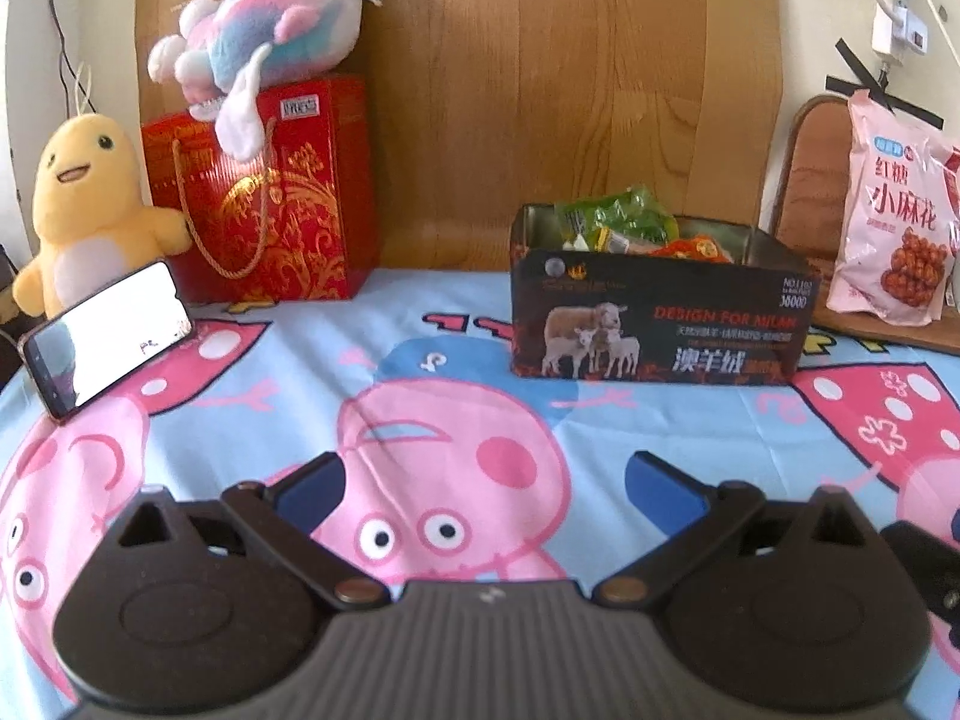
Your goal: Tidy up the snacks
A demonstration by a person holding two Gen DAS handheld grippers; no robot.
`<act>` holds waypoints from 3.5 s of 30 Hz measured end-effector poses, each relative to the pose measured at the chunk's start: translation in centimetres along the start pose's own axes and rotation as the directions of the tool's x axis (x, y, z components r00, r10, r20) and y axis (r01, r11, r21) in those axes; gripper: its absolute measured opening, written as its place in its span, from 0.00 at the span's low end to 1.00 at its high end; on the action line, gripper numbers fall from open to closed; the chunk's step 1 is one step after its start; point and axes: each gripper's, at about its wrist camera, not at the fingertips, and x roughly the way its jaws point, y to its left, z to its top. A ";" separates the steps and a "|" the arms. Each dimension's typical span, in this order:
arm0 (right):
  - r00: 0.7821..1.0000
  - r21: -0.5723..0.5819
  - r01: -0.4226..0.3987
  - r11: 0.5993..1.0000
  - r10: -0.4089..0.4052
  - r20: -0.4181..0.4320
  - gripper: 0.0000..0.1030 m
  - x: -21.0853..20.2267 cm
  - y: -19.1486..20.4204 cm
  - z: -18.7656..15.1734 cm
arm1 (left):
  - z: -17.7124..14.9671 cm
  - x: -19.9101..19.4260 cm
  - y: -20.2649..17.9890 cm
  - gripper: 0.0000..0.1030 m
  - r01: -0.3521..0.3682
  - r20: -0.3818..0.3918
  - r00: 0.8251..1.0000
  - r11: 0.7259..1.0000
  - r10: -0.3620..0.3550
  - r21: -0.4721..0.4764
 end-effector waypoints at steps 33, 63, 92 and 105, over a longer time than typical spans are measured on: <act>0.998 0.056 -0.040 0.998 0.042 -0.044 0.94 -0.1 -0.9 0.2 | 0.4 0.3 -1.6 1.00 -0.008 -0.014 1.000 0.999 0.009 0.032; 1.000 0.154 -0.019 0.988 0.015 0.027 0.94 -2.3 -8.8 0.8 | 1.5 0.4 -12.2 1.00 0.015 -0.010 1.000 0.982 -0.014 0.186; 0.998 0.095 -0.050 0.994 0.052 -0.019 0.94 -0.9 -6.9 0.1 | 1.1 0.1 -8.1 1.00 0.000 0.015 1.000 0.995 -0.002 0.098; 0.998 0.074 -0.050 0.996 0.053 -0.037 0.94 -0.7 -5.9 -0.1 | 0.7 0.3 -7.4 1.00 -0.029 0.004 1.000 0.994 0.028 0.104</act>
